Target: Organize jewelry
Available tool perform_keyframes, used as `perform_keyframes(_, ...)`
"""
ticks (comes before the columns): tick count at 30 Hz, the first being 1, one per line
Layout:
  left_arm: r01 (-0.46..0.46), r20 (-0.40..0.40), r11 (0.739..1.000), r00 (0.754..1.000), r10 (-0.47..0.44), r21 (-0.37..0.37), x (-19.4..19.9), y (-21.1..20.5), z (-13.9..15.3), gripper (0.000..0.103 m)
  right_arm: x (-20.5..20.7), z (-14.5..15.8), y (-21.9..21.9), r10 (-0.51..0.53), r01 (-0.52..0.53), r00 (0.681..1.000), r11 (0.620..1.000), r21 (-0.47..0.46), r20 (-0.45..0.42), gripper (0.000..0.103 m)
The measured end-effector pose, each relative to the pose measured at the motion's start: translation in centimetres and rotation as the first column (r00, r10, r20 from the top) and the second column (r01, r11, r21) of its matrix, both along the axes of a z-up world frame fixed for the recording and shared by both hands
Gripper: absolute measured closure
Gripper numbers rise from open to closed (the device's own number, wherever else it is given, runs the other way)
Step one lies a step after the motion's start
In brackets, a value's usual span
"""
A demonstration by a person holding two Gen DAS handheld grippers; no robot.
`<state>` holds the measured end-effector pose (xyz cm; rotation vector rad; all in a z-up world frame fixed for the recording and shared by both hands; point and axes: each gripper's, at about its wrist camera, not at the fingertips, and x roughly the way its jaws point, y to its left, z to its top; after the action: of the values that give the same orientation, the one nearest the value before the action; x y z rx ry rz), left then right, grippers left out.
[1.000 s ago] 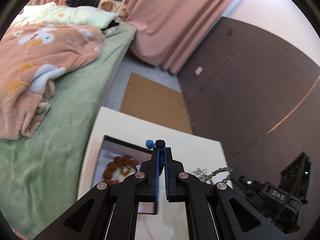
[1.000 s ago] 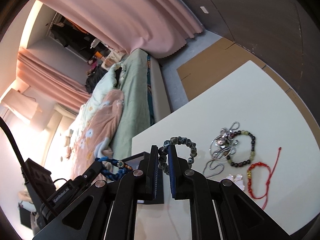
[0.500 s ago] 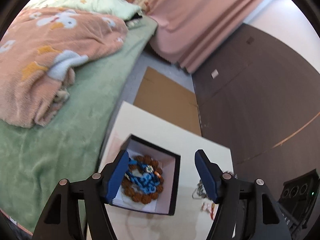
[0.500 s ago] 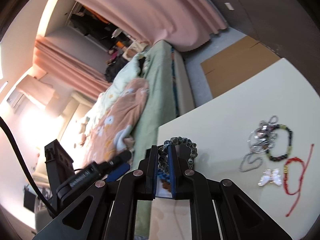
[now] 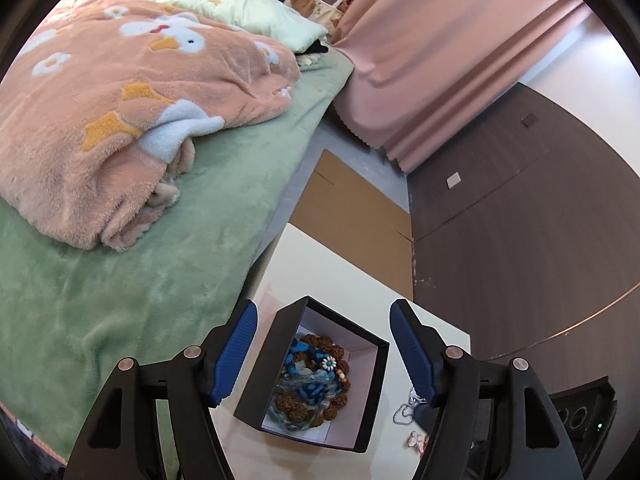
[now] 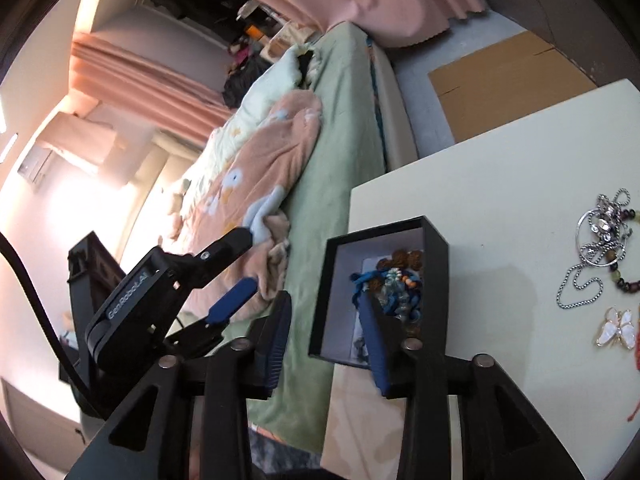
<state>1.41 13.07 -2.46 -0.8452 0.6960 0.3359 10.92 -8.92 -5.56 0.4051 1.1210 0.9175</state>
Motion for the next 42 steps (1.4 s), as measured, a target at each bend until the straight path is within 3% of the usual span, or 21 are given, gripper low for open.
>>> perform_keyframes(5, 0.047, 0.000, 0.999, 0.999, -0.047, 0.015, 0.7, -1.2, 0.1, 0.033, 0.8, 0.8, -2.8, -0.050, 0.050, 0.998, 0.999, -0.002, 0.022, 0.066)
perform_keyframes(14, 0.177, -0.004, 0.982, 0.984, -0.177, 0.067, 2.6, -5.2, 0.1, 0.033, 2.1, 2.0, -8.4, -0.141, 0.147, 0.988, 0.985, -0.094, 0.062, 0.065)
perform_keyframes(18, 0.228, -0.014, 0.968, 0.974, -0.228, 0.104, 3.4, -7.0, 0.1, 0.033, 2.4, 2.3, -10.6, -0.163, 0.172, 0.984, 0.977, -0.123, 0.073, 0.050)
perform_keyframes(24, 0.286, -0.028, 0.950, 0.958, -0.285, 0.123, 4.5, -9.5, -0.4, 0.033, 2.8, 2.3, -13.3, -0.193, 0.204, 0.978, 0.965, -0.166, 0.079, 0.047)
perform_keyframes(28, 0.314, -0.035, 0.938, 0.949, -0.312, 0.147, 5.1, -10.9, -0.7, 0.033, 3.2, 1.9, -14.8, -0.218, 0.226, 0.974, 0.956, -0.186, 0.058, 0.044)
perform_keyframes(30, 0.331, -0.037, 0.930, 0.943, -0.330, 0.159, 5.3, -11.7, -0.8, 0.033, 3.4, 1.7, -15.6, -0.235, 0.239, 0.971, 0.952, -0.190, 0.045, 0.034)
perform_keyframes(36, 0.390, -0.050, 0.900, 0.920, -0.388, 0.194, 6.2, -14.3, -1.5, 0.033, 4.4, 0.9, -17.6, -0.304, 0.295, 0.953, 0.932, -0.213, -0.012, 0.026)
perform_keyframes(42, 0.451, -0.071, 0.870, 0.892, -0.446, 0.201, 6.8, -16.1, -2.3, 0.033, 5.3, -1.6, -18.7, -0.350, 0.308, 0.933, 0.897, -0.317, -0.084, 0.026)
